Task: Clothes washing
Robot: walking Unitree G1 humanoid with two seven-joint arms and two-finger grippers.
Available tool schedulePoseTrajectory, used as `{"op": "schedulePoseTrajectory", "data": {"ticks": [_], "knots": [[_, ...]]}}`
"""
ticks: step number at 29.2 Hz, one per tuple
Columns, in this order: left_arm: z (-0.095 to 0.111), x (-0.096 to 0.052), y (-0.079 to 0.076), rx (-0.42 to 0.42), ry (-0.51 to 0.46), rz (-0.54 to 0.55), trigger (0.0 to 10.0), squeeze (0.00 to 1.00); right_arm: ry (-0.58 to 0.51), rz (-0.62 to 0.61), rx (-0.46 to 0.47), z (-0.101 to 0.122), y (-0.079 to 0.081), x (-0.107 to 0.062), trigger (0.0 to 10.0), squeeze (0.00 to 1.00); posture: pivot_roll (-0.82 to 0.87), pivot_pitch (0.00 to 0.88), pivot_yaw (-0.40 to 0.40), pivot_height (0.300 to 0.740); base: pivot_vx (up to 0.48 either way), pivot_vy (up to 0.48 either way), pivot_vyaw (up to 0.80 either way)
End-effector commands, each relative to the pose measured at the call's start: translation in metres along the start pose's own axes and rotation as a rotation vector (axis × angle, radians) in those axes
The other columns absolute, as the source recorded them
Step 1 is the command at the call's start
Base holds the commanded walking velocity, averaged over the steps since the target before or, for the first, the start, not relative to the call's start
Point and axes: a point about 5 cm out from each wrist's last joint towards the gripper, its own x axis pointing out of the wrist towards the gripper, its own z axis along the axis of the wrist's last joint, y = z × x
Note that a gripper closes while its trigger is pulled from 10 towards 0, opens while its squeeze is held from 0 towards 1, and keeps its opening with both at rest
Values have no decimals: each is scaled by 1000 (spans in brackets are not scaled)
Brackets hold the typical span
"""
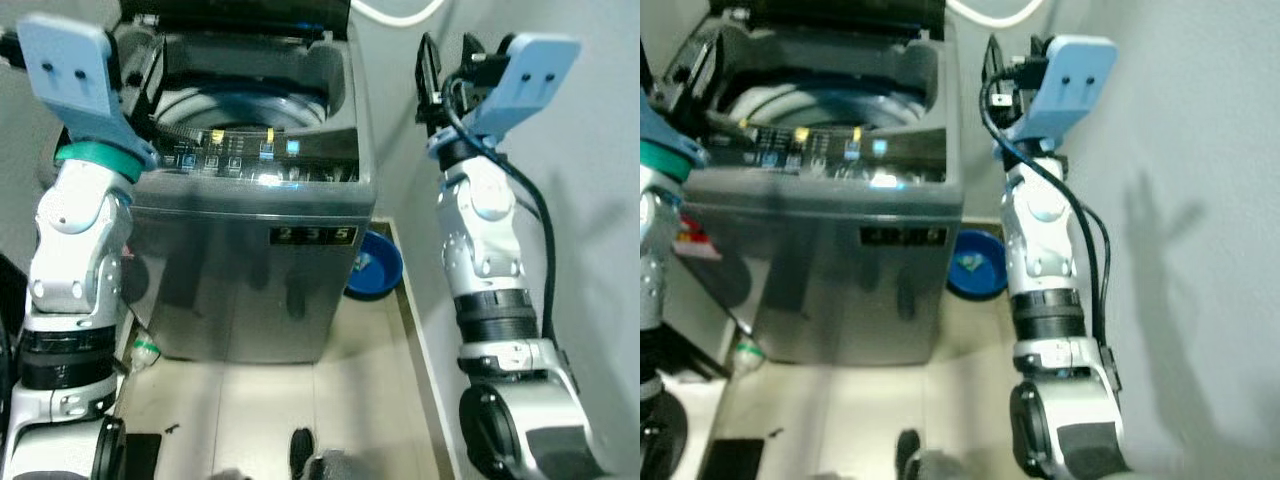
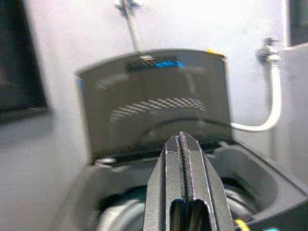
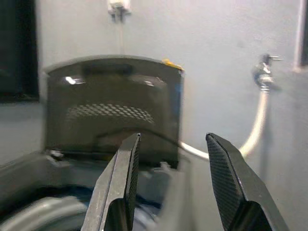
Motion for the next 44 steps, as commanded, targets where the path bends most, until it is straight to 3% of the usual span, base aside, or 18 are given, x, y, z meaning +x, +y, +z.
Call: {"op": "schedulePoseTrajectory", "data": {"ticks": [1,18,44], "knots": [[-2,0,-4,-3,10,-10,10000,0,9,2,-17,-2,-2,-1,10000,0,126,40,-19,740,0,0,0],[-15,-6,-15,-6,79,-45,10000,0,55,45,-7,-12,4,-9,10000,0,126,52,-17,740,0,0,659],[-14,-3,-10,10,90,-33,10000,0,55,30,-3,-12,1,-8,10000,0,126,62,-10,740,0,0,800]]}}
